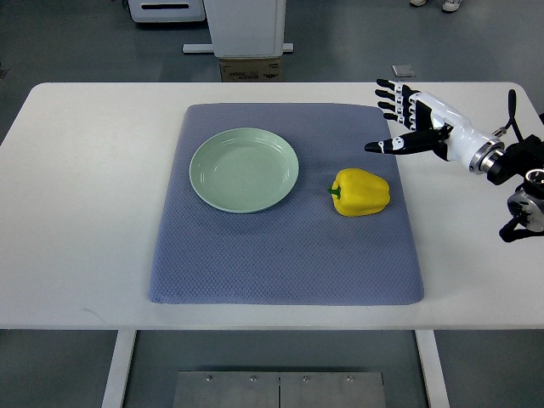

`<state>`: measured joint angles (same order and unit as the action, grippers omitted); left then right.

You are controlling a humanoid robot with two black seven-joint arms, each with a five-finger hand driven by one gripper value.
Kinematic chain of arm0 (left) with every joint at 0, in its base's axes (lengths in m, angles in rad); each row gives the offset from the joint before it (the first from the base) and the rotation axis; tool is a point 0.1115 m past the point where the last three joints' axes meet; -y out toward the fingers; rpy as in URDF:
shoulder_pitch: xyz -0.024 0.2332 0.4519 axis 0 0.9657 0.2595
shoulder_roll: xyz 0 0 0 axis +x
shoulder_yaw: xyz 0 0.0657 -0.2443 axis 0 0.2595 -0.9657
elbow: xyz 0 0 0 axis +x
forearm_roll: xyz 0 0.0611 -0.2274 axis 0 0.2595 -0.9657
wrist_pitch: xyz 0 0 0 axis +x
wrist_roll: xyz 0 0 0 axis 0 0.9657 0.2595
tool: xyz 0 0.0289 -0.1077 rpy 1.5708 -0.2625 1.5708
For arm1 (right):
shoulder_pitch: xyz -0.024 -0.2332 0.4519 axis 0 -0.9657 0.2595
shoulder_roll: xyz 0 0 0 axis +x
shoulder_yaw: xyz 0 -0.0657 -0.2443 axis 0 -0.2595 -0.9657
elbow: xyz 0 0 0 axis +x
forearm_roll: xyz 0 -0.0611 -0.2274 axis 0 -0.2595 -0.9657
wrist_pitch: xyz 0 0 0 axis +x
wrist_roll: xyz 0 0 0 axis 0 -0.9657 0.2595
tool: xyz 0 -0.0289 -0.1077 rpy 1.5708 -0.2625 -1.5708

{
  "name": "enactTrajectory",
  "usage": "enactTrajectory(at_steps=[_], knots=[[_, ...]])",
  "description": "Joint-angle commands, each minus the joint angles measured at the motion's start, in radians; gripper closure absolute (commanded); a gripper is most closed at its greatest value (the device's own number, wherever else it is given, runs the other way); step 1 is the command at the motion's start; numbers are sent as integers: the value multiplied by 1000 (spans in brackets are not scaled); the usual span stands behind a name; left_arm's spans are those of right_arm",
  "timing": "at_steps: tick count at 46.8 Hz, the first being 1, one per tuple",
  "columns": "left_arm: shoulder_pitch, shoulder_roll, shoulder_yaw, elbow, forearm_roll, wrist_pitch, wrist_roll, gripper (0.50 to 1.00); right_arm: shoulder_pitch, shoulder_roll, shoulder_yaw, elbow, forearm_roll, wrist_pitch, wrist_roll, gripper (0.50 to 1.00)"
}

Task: Place yellow pepper on plate with right hand
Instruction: 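Reach the right hand down over the yellow bell pepper, then close the right hand fingers around the yellow pepper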

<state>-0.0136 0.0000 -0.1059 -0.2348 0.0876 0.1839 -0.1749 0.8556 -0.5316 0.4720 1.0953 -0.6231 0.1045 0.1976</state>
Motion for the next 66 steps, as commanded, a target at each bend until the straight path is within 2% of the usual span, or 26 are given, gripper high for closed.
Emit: enactTrajectory(at_steps=[1, 26, 54, 66], knots=[[0, 0, 0, 0, 0, 0, 0, 500, 20, -14, -47, 27, -29, 0, 2, 509], [0, 0, 0, 0, 0, 0, 0, 500, 214, -33, -335, 54, -199, -3, 6, 509], [0, 0, 0, 0, 0, 0, 0, 500, 244, -18, -447, 41, -303, -23, 6, 517], [0, 0, 0, 0, 0, -1, 0, 500, 243, 12, -489, 0, -323, -68, 3, 538]])
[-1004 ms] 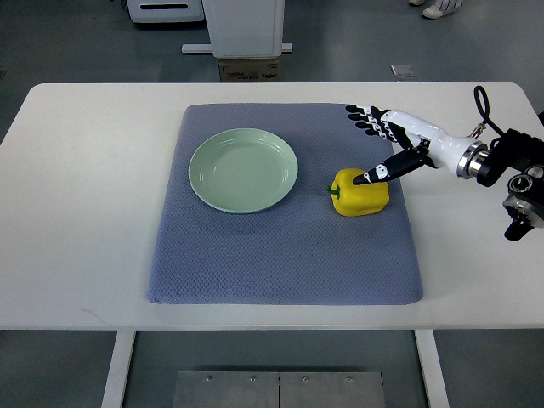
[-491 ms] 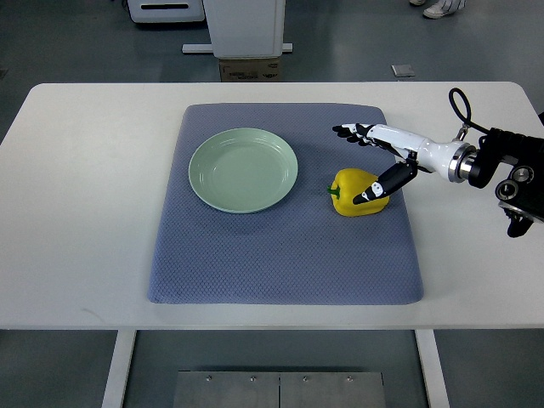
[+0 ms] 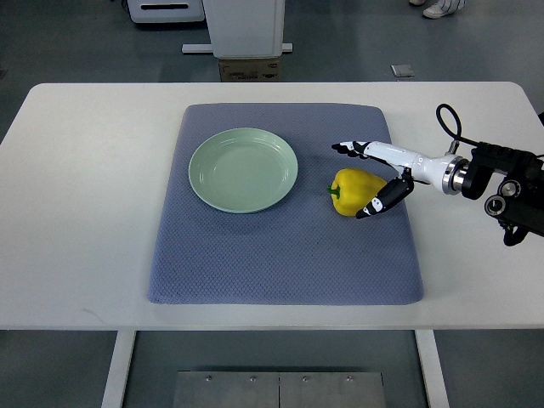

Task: Place yellow pepper on plate with right hand
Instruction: 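Close the right hand fingers around the yellow pepper, then lift the pepper and carry it over the green plate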

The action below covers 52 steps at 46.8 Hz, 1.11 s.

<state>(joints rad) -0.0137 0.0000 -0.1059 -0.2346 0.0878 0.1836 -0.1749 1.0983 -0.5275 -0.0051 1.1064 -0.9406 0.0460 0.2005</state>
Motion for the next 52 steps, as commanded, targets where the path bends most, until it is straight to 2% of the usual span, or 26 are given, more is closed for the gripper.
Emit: enactTrajectory(at_steps=[1, 22, 33, 40, 42, 44, 45, 52], knots=[[0, 0, 0, 0, 0, 0, 0, 500, 0, 10, -15, -14, -6, -11, 0, 542], [0, 0, 0, 0, 0, 0, 0, 500, -2, 32, -30, -42, -20, -14, -1, 634], [0, 0, 0, 0, 0, -1, 0, 500, -2, 37, -36, -53, -21, -14, -1, 705], [0, 0, 0, 0, 0, 0, 0, 500, 0, 38, -35, -57, -21, -14, -1, 837], [1, 0, 0, 0, 1, -1, 0, 500, 0, 41, -33, -60, -20, -14, 0, 898], [0, 0, 0, 1, 0, 0, 0, 500, 2, 41, -33, -62, -20, -14, 0, 983], [0, 0, 0, 0, 0, 0, 0, 500, 2, 41, -32, -63, -20, -14, 0, 1000], [0, 0, 0, 0, 1, 0, 0, 500, 14, 43, -19, -62, -14, -12, 0, 1000]])
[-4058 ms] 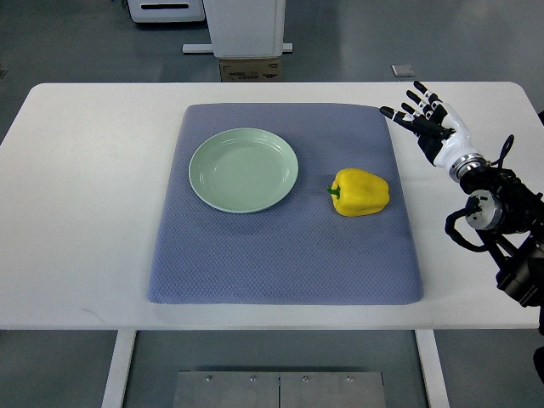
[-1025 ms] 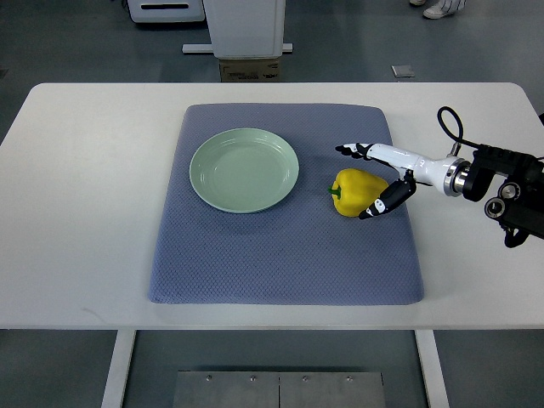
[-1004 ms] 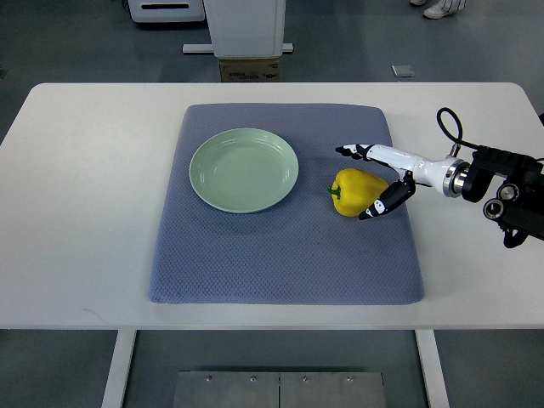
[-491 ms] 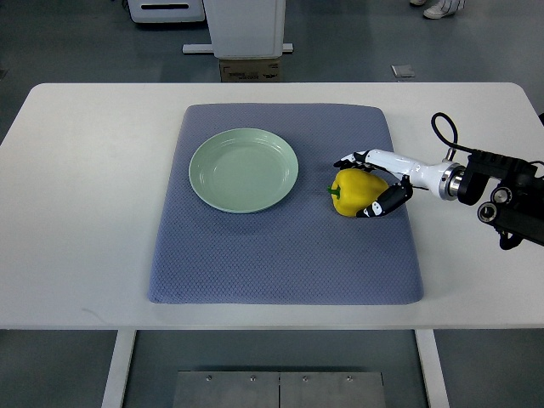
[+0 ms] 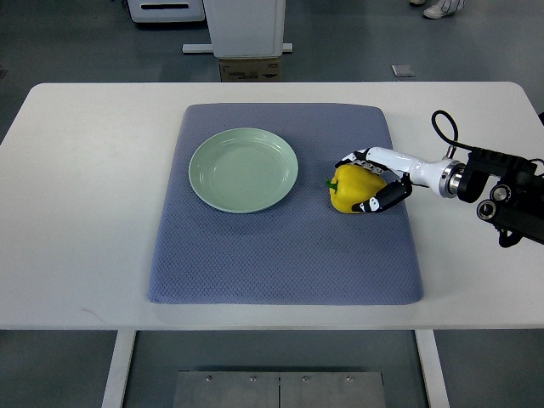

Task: Place yellow pepper on plate with right hand
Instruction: 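Lift the pepper and carry it over the green plate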

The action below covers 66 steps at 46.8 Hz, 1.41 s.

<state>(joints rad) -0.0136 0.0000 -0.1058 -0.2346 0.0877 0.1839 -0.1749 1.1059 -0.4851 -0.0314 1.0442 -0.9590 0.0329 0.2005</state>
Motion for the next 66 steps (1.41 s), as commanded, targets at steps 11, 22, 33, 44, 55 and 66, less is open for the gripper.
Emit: enactTrajectory(at_steps=[11, 22, 33, 44, 55, 66], knots=[[0, 0, 0, 0, 0, 0, 0, 500, 25, 39, 64, -6, 16, -16, -24, 1000], [0, 0, 0, 0, 0, 0, 0, 500, 71, 114, 65, -13, 42, -44, -53, 1000], [0, 0, 0, 0, 0, 0, 0, 500, 138, 252, 56, -98, 43, -44, -67, 1000], [0, 0, 0, 0, 0, 0, 0, 500, 184, 416, 22, -194, 45, -44, -89, 1000], [0, 0, 0, 0, 0, 0, 0, 500, 192, 485, 10, -276, 45, -44, -105, 1000], [0, 0, 0, 0, 1, 0, 0, 500, 186, 485, -22, -323, 43, -45, -104, 1000]])
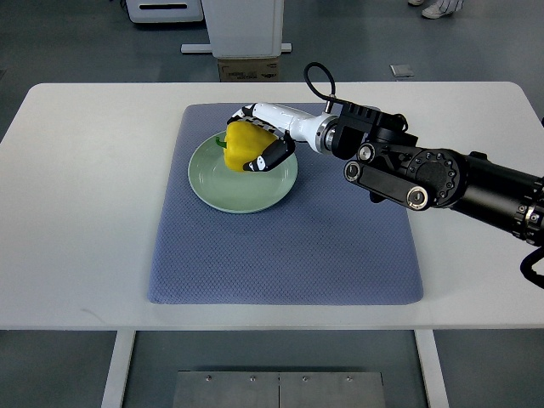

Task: Place yellow pepper on plate with right hand
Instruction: 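Lift the pepper and carry it over the green plate, then lower the pepper onto the plate and open the right hand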

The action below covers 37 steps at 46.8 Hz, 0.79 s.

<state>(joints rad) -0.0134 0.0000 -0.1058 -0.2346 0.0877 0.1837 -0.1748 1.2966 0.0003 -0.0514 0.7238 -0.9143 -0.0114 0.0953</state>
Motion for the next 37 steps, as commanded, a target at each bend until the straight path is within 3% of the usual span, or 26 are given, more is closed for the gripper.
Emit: enactTrajectory(at_steps=[1, 37], knots=[[1, 0, 0, 0, 0, 0, 0, 500, -7, 0, -4, -4, 0, -1, 0, 1000], [0, 0, 0, 0, 0, 0, 0, 500, -48, 0, -50, 9, 0, -1, 14, 1000]])
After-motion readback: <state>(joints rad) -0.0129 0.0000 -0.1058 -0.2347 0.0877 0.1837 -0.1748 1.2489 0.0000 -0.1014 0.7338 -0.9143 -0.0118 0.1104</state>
